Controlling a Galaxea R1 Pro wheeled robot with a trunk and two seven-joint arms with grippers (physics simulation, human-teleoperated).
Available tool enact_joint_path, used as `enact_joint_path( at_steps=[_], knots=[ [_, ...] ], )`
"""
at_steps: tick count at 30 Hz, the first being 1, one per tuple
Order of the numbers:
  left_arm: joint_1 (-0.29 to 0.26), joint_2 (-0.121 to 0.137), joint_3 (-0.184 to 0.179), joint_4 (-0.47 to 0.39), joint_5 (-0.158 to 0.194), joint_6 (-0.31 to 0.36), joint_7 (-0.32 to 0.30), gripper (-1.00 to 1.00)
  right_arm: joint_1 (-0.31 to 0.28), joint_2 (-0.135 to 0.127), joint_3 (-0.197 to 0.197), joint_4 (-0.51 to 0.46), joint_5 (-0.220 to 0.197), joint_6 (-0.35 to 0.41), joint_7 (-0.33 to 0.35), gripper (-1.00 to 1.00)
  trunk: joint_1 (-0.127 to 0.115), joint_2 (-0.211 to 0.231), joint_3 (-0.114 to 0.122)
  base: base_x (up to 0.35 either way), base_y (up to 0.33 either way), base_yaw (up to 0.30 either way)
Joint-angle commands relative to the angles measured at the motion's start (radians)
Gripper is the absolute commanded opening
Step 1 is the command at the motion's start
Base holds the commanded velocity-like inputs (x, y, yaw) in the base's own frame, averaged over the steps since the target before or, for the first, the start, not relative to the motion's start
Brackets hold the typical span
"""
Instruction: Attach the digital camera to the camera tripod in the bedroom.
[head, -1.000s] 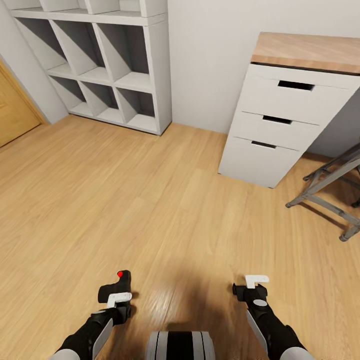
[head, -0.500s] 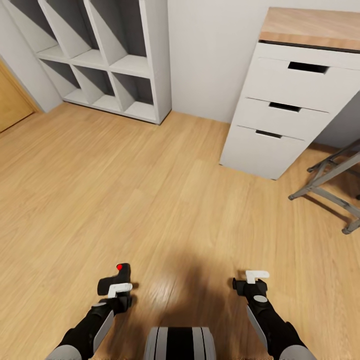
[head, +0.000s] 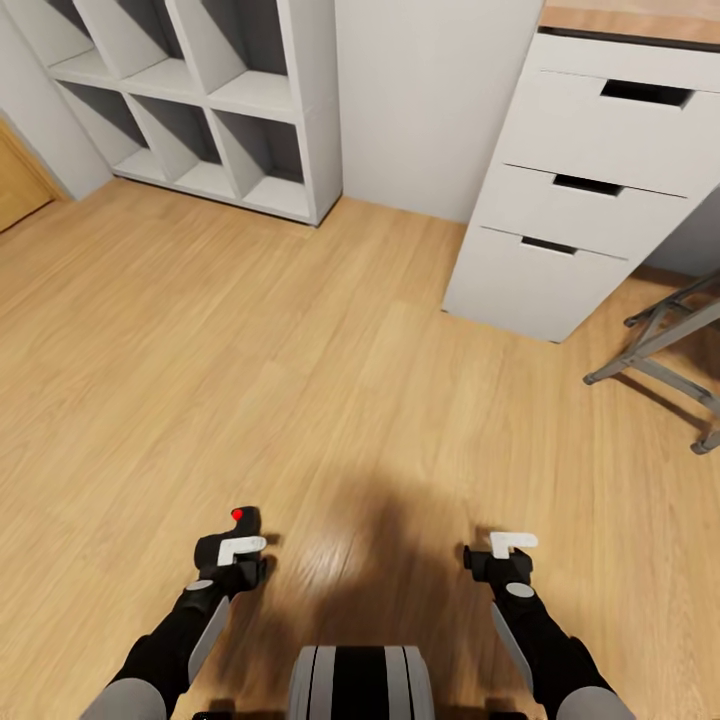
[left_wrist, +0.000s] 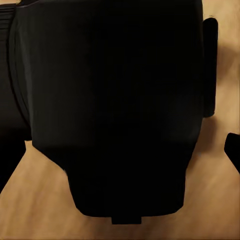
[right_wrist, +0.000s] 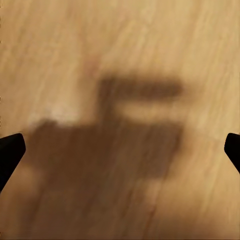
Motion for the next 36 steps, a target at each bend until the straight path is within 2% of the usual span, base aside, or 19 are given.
enact_joint_path(
  at_steps=[1, 3, 14, 36],
  knots=[
    [0.000, 0.001, -0.005, -0.005, 0.016, 0.005, 0.007, 1.00, 0.000, 0.000, 0.001, -0.002, 0.005, 0.007, -0.002, 1.00, 0.001, 0.000, -0.005, 0.000, 0.000, 0.000],
    [0.000, 0.000, -0.006, -0.005, 0.015, 0.006, 0.007, 1.00, 0.000, 0.001, 0.002, -0.003, 0.005, 0.007, -0.002, 1.00, 0.002, -0.001, -0.012, 0.000, 0.000, 0.000],
    [0.000, -0.005, -0.007, 0.006, 0.017, 0.006, 0.007, 1.00, 0.000, 0.000, 0.004, -0.005, 0.006, 0.007, -0.002, 1.00, 0.002, -0.001, -0.012, 0.000, 0.000, 0.000],
    [0.000, -0.001, -0.006, 0.007, 0.019, 0.006, 0.007, 1.00, 0.000, 0.000, 0.005, -0.004, 0.008, 0.008, -0.001, 1.00, 0.002, -0.001, -0.012, 0.000, 0.000, 0.000]
  ],
)
